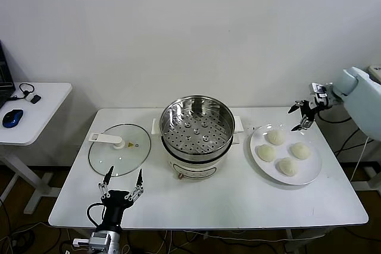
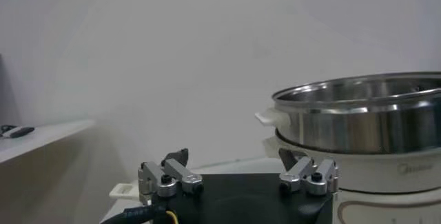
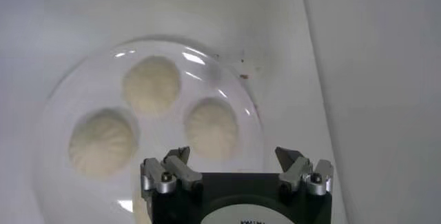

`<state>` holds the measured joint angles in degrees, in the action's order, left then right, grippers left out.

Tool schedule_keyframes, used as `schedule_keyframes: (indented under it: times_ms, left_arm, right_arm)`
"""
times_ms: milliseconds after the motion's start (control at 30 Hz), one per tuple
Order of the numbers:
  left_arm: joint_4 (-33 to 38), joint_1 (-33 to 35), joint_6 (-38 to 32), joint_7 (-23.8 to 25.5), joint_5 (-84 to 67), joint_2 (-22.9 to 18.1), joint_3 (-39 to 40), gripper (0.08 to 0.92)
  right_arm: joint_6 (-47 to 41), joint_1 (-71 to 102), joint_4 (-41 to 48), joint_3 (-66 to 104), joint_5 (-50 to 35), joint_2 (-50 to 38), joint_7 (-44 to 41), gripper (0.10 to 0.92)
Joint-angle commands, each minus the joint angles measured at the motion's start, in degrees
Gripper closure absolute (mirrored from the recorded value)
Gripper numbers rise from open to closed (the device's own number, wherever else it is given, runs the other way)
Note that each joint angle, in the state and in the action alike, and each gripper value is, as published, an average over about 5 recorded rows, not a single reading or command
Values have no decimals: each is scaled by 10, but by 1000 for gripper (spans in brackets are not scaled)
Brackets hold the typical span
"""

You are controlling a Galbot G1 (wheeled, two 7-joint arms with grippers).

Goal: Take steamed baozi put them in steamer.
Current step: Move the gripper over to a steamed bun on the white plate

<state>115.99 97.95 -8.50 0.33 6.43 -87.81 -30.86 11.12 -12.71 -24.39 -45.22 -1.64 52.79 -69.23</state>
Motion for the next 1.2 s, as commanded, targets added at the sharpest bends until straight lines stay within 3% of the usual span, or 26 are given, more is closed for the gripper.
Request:
schedule_keyframes:
  times_ms: [33,1200]
  left_arm:
    - [0,4,-3,1,-1,-1,0,177]
    - [-11,17,-18,-1,-2,-2,1,177]
  right_arm:
    - [12,28,53,72,102,50,-5,203]
    - [14,99,87,208,218,84,69,203]
